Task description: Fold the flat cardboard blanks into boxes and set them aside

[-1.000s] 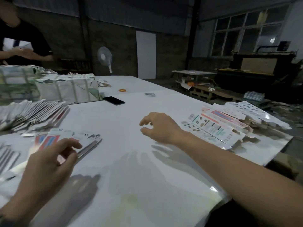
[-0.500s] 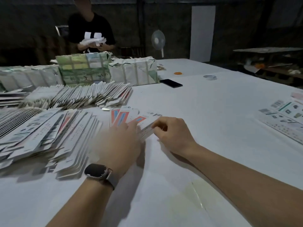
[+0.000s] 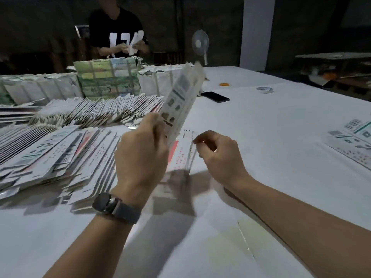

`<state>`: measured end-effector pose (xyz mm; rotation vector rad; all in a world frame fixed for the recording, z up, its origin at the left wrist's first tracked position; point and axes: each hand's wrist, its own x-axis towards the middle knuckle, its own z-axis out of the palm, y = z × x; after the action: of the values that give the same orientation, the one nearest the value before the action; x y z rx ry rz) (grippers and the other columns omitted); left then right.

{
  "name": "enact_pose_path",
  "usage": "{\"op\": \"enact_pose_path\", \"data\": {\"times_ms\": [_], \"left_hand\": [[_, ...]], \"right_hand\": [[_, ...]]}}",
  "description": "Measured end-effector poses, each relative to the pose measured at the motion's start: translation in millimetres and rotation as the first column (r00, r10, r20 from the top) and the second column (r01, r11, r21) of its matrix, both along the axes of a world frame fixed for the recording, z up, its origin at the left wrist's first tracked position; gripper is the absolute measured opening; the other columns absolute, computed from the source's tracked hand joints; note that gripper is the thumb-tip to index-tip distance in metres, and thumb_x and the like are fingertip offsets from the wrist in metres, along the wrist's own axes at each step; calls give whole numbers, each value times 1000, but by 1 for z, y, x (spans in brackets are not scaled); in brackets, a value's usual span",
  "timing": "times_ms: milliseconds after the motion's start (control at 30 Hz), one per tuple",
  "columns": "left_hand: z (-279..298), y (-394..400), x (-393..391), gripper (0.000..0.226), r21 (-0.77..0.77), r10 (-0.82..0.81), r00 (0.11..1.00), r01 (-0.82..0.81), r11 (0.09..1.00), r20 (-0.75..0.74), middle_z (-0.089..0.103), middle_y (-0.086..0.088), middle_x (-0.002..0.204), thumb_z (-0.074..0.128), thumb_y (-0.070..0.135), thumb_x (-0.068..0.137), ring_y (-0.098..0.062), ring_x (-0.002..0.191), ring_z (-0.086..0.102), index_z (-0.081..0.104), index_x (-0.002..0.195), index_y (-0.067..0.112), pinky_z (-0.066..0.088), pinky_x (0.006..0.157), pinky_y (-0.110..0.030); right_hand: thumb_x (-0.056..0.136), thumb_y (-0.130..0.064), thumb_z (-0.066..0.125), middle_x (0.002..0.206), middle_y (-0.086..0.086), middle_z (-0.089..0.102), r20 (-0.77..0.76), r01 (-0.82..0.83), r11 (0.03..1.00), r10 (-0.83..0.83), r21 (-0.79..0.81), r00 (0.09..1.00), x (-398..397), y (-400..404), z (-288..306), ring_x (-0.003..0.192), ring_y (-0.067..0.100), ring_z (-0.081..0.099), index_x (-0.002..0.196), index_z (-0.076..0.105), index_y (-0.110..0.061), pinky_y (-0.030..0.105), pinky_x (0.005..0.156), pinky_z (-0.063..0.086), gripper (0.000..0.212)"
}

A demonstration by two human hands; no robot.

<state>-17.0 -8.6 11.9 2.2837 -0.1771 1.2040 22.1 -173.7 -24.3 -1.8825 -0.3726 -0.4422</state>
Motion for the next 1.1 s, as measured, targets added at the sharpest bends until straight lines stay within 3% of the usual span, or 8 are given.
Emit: {"op": "enact_pose_path", "data": {"times_ms": [100, 200, 267, 400, 600, 733, 900, 1100], "left_hand": [[4, -7, 1, 14, -325, -264, 961, 225, 919, -80, 70, 15, 84, 50, 26, 100, 0, 72, 66, 61, 94, 20, 50, 61, -20], [-2, -18, 0, 12, -664, -558, 797, 290, 690, -231, 78, 4, 86, 52, 15, 106, -9, 74, 74, 64, 107, 17, 57, 62, -28], [-8, -23, -1, 12, -746, -646, 724, 285, 602, -244, 78, 7, 85, 50, 14, 106, -7, 73, 73, 60, 111, 15, 56, 58, -22], [-12, -22, 2, 16, -786, -685, 676, 256, 563, -271, 75, 17, 84, 50, 14, 105, -6, 76, 74, 57, 118, 16, 56, 58, -25], [-12, -24, -2, 23, -818, -724, 642, 257, 515, -254, 76, 5, 108, 45, 29, 108, -18, 96, 75, 62, 124, 33, 60, 69, -36], [-11, -23, -4, 40, -855, -738, 638, 238, 461, -220, 77, -2, 107, 33, 50, 107, -22, 89, 76, 67, 119, 34, 62, 65, -35], [-14, -24, -5, 62, -913, -824, 533, 211, 350, -192, 77, -7, 112, 39, 69, 85, -29, 97, 75, 68, 127, 33, 62, 72, -42], [-13, -20, -5, 55, -959, -864, 495, 193, 205, -85, 76, -13, 112, 44, 56, 90, -29, 91, 76, 69, 125, 22, 62, 67, -36]], "right_hand": [[90, -32, 54, 63, -7, 61, 5, -40, 992, 40, 118, 999, -3, 1, 5, 61, 10, 55, 76, 63, -30, 31, 62, 47, 17], [90, -39, 50, 77, -6, 69, -46, -118, 942, 139, 315, 989, -4, 4, 10, 66, 8, 60, 85, 61, -23, 25, 59, 48, 21], [92, -40, 51, 94, 1, 75, -83, -134, 921, 176, 366, 981, -5, 4, 10, 84, 18, 71, 95, 62, -20, 39, 70, 59, 23], [103, -25, 51, 100, 4, 76, -117, -136, 916, 192, 377, 974, -7, 1, 10, 91, 26, 74, 104, 65, -18, 55, 85, 58, 15], [106, -30, 47, 107, 0, 75, -184, -151, 932, 220, 331, 958, -7, 4, 7, 99, 23, 72, 117, 62, -20, 51, 91, 56, 22], [103, -41, 48, 97, -5, 74, -185, -148, 962, 193, 229, 964, -6, 4, 7, 88, 13, 73, 125, 50, -37, 43, 85, 60, 22], [103, -39, 49, 99, -1, 73, -178, -163, 959, 206, 231, 962, -8, 5, 6, 91, 14, 73, 126, 59, -30, 42, 86, 60, 27], [100, -42, 53, 105, 7, 73, -187, -220, 949, 264, 226, 946, -7, 4, 3, 95, 21, 72, 118, 65, -32, 44, 87, 60, 24]]}}
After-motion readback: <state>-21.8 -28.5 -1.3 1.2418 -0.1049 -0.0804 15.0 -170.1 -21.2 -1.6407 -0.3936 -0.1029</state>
